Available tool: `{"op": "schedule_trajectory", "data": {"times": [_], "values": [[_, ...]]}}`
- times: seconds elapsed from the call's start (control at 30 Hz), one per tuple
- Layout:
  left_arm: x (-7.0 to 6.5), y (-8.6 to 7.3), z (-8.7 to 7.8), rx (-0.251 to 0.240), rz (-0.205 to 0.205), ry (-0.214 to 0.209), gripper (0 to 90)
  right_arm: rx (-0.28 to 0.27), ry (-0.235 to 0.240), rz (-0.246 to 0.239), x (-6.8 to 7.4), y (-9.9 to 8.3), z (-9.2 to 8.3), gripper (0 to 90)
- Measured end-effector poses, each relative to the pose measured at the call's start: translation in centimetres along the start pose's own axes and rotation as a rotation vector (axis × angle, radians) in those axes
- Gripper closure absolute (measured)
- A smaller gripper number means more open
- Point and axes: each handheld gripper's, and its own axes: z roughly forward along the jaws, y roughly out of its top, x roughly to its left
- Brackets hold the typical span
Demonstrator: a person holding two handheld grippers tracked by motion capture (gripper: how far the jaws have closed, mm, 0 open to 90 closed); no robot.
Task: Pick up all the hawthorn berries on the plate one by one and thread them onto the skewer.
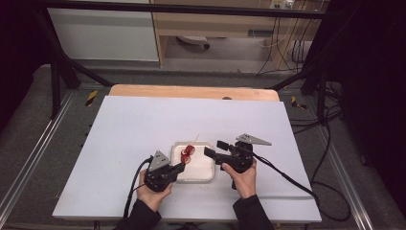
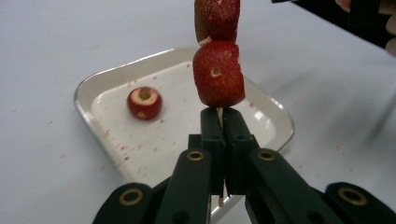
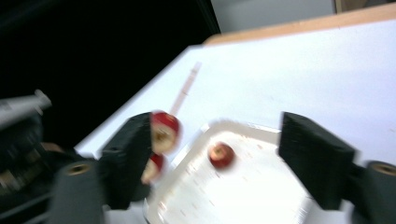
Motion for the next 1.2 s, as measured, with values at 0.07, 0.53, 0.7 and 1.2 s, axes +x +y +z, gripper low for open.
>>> {"op": "schedule_trajectory", "data": {"times": [0.07, 0.53, 0.7, 1.2], "values": [[0.7, -0.4, -0.7, 0.021, 0.029, 0.008, 88.3, 0.054, -0.023, -0.039, -0.3, 0.0, 0.0, 16.4], [5.7, -3.3, -5.1, 0.135, 0.045, 0.033, 88.2, 0.446, -0.084, -0.283, 1.1, 1.8, 4.2, 14.3], [6.5, -3.5, -5.6, 0.126, 0.047, 0.021, 88.2, 0.564, -0.101, -0.354, 2.4, 2.8, 7.1, 17.4], [7.4, -4.1, -6.1, 0.151, 0.064, 0.034, 88.3, 0.774, -0.141, -0.400, 2.7, 3.7, 13.5, 37.2]]}}
